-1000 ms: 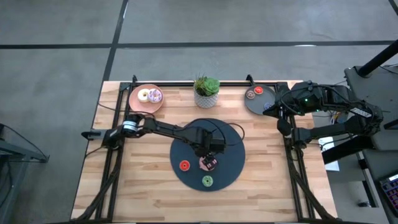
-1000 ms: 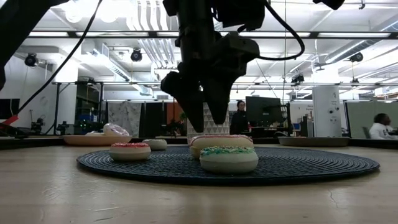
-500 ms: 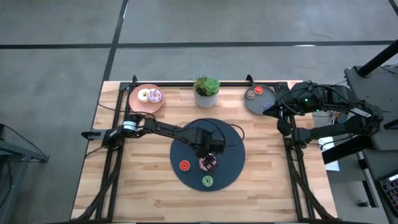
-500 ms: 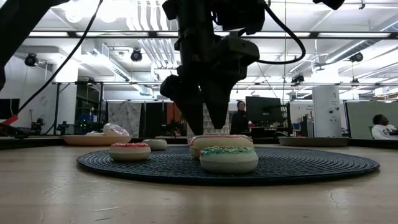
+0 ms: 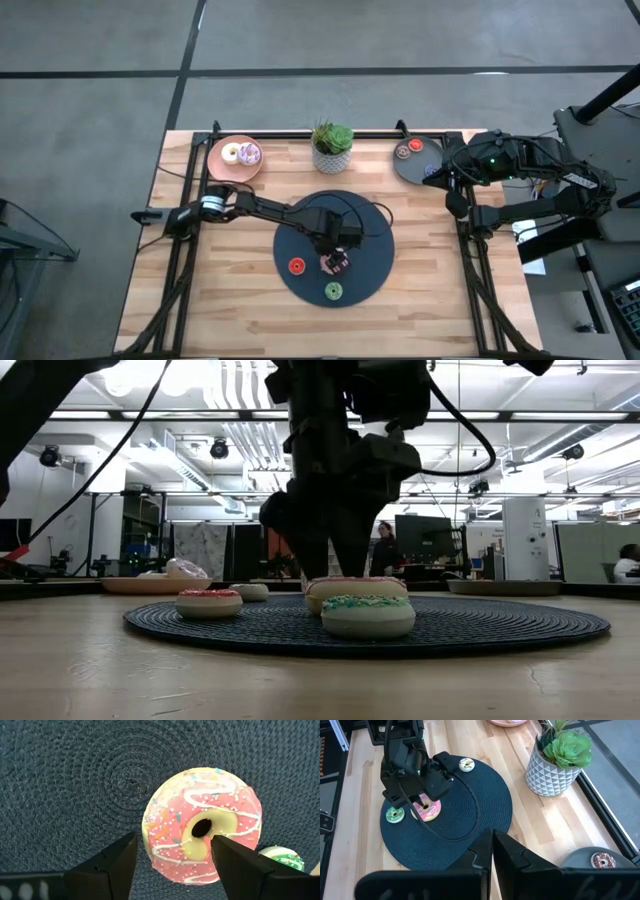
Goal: Pick & Place donuts
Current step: Put the large pink donut on the pink plate
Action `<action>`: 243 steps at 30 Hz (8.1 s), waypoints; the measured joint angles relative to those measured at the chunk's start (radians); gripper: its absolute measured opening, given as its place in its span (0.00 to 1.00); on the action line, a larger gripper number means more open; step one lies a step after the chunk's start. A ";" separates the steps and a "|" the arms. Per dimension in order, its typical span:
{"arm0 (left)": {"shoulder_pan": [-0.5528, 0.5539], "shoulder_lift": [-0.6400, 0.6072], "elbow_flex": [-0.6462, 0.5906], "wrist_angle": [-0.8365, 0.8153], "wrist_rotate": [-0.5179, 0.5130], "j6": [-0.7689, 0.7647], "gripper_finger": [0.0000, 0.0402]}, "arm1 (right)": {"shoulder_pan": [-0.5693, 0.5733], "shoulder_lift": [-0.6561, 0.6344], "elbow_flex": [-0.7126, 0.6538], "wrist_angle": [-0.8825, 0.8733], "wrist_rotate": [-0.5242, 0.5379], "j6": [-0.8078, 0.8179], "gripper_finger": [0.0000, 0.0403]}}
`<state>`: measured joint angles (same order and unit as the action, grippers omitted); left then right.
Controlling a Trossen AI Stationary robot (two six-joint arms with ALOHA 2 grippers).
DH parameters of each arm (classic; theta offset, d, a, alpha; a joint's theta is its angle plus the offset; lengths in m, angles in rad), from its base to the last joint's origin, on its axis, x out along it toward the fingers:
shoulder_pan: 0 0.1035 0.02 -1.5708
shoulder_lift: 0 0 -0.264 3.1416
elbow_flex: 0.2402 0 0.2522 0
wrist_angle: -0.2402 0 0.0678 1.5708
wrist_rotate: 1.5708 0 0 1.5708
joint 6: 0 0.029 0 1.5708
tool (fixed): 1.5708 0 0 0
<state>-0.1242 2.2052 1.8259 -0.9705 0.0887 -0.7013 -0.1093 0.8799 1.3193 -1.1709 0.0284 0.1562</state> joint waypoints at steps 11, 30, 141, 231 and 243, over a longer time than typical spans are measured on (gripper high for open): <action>0.001 0.005 0.000 0.001 -0.011 0.002 0.56 | 0.000 0.000 0.000 0.000 0.000 -0.008 0.02; 0.003 0.005 -0.047 0.028 0.000 -0.012 0.56 | 0.000 0.000 0.000 0.000 0.000 -0.008 0.02; 0.496 -0.185 0.114 -0.538 -0.214 0.368 0.32 | 0.000 0.000 0.000 0.012 0.001 -0.001 0.02; 0.915 -0.775 -0.872 -0.029 -0.483 0.394 0.32 | 0.000 0.109 0.000 0.114 0.053 0.028 0.02; 0.926 -0.836 -0.872 -0.031 -0.552 0.389 0.32 | 0.000 0.109 0.000 0.114 0.053 0.050 0.02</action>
<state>0.8015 1.3693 0.9535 -1.0018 -0.4637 -0.3126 -0.1094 0.9894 1.3190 -1.0573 0.0814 0.2062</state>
